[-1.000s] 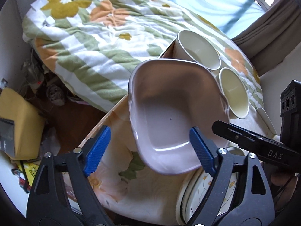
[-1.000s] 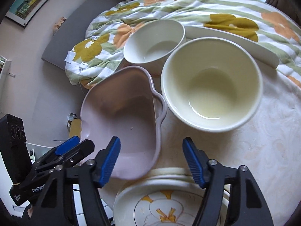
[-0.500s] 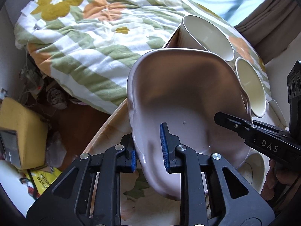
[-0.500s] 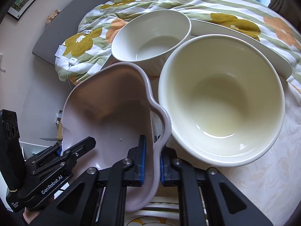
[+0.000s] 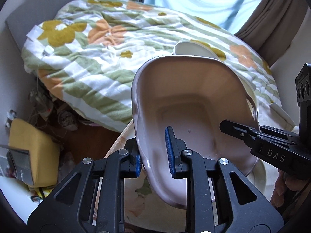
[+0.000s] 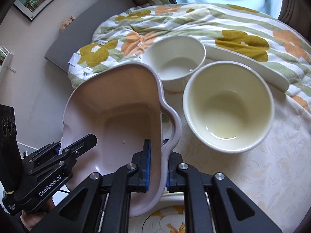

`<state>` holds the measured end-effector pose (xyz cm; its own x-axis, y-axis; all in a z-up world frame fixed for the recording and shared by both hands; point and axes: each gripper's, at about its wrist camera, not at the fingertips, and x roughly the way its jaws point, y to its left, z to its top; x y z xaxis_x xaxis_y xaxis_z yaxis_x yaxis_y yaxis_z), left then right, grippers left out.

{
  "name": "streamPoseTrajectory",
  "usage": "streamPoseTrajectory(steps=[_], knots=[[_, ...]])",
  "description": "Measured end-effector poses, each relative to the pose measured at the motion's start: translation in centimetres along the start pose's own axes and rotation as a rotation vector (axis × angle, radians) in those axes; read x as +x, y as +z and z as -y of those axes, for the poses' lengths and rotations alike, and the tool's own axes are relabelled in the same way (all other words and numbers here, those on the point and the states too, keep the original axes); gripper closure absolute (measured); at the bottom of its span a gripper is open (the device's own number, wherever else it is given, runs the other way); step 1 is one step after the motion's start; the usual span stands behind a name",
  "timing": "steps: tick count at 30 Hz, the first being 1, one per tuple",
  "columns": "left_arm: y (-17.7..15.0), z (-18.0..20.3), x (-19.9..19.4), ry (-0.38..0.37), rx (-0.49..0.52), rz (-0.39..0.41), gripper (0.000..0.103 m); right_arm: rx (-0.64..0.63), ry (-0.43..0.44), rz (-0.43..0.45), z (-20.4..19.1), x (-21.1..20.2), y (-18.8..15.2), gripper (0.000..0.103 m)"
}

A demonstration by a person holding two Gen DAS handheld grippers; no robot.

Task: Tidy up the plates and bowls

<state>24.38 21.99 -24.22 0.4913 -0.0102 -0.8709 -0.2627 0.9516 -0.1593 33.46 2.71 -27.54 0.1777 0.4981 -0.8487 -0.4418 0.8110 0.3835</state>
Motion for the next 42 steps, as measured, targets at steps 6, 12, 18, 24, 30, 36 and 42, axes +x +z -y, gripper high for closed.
streamPoseTrajectory(steps=[6,12,18,24,30,36,42], knots=[[-0.9,3.5,-5.9,-0.005,0.02,0.078,0.085,-0.029,0.0,0.083,-0.6,-6.1,-2.0,0.092],[-3.7,9.7,-11.0,-0.043,0.067,0.129,0.085,-0.003,-0.018,0.17,1.4,-13.8,-6.3,0.092],[-7.0,17.4,-14.0,-0.117,0.153,0.151,0.085,0.056,-0.085,0.256,5.4,-20.6,-11.3,0.092],[-10.2,25.0,-13.3,-0.218,0.248,0.112,0.085,0.163,-0.177,0.296,10.3,-24.6,-16.3,0.092],[-13.2,31.9,-9.7,-0.315,0.35,-0.004,0.085,0.312,-0.259,0.28,15.7,-26.3,-20.6,0.092],[-16.1,36.6,-4.8,-0.344,0.451,-0.13,0.085,0.448,-0.308,0.235,19.8,-24.9,-23.5,0.092],[-17.7,39.0,-0.2,-0.349,0.502,-0.197,0.085,0.522,-0.324,0.218,23.3,-23.0,-25.4,0.092]])
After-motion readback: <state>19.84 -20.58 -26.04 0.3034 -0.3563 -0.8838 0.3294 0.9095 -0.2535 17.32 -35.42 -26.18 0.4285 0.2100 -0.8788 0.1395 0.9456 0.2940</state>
